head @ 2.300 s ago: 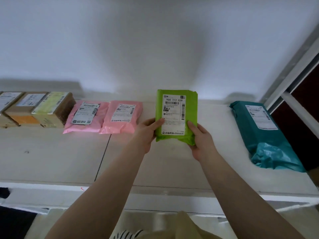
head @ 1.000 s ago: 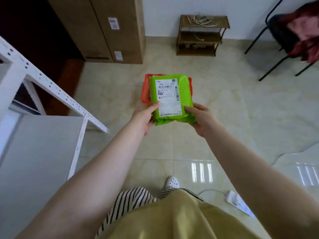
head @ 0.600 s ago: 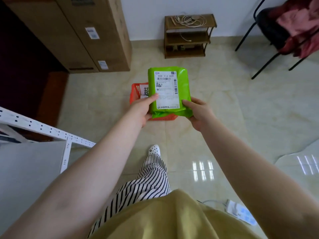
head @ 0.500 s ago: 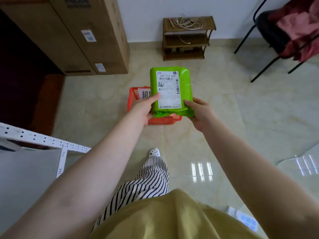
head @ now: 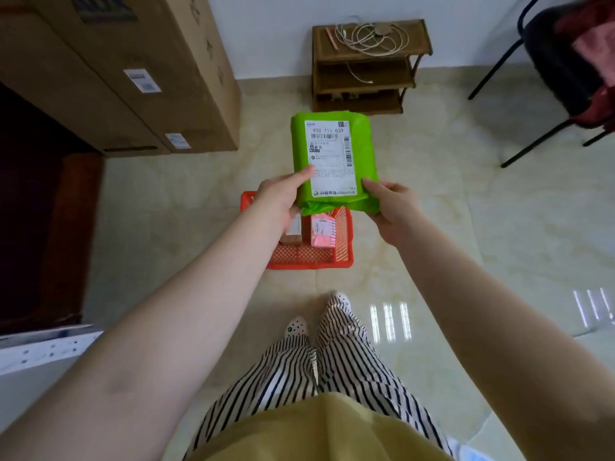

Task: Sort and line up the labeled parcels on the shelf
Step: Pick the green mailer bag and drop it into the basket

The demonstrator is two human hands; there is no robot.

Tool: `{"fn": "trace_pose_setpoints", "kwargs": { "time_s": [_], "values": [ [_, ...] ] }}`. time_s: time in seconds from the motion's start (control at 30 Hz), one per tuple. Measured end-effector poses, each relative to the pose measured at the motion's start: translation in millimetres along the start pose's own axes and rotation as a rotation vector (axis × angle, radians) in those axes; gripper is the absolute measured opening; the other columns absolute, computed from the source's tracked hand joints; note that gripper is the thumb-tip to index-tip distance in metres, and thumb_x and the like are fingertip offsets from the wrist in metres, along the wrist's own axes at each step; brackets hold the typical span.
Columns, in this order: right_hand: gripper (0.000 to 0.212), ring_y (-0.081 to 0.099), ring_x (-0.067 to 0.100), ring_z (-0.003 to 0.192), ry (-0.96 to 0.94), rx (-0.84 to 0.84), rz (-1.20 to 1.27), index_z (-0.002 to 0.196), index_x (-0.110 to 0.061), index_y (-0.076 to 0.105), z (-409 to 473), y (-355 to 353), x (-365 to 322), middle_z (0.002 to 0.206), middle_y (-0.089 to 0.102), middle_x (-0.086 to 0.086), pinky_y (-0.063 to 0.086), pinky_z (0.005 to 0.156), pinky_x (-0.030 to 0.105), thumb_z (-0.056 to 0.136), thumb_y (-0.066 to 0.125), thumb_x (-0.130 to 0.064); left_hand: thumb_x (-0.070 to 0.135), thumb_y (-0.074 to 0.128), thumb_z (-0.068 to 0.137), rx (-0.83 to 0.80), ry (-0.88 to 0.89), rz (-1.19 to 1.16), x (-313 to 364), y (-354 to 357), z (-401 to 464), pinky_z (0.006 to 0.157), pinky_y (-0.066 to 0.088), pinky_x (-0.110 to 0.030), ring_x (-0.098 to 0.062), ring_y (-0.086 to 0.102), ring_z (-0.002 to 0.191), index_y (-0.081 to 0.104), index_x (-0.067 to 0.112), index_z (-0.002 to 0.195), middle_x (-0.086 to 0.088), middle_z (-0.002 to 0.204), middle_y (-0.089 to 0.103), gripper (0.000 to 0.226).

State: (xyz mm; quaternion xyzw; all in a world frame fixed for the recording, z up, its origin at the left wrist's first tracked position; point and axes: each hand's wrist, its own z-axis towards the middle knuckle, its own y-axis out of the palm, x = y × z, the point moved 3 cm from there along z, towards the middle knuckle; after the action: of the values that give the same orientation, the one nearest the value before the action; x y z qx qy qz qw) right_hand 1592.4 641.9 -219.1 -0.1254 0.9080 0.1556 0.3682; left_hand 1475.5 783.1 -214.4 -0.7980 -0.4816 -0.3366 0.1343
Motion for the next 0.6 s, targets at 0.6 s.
{"fn": "trace_pose_setpoints", "kwargs": {
  "time_s": [0.6],
  "values": [
    [0.045, 0.070, 0.037, 0.084, 0.530, 0.287, 0.252, 0.125, 0.002, 0.057, 257.2, -9.6, 200.2, 0.118, 0.066, 0.026, 0.059, 0.048, 0.033, 0.084, 0.074, -0.008, 0.030, 0.082, 0.070, 0.305, -0.115, 0.133, -150.9, 8.1, 275.3, 0.084, 0.056, -0.048, -0.027, 0.070, 0.089, 0.065, 0.022, 0.096, -0.008, 0.103, 0.072, 0.032]
  ]
}}
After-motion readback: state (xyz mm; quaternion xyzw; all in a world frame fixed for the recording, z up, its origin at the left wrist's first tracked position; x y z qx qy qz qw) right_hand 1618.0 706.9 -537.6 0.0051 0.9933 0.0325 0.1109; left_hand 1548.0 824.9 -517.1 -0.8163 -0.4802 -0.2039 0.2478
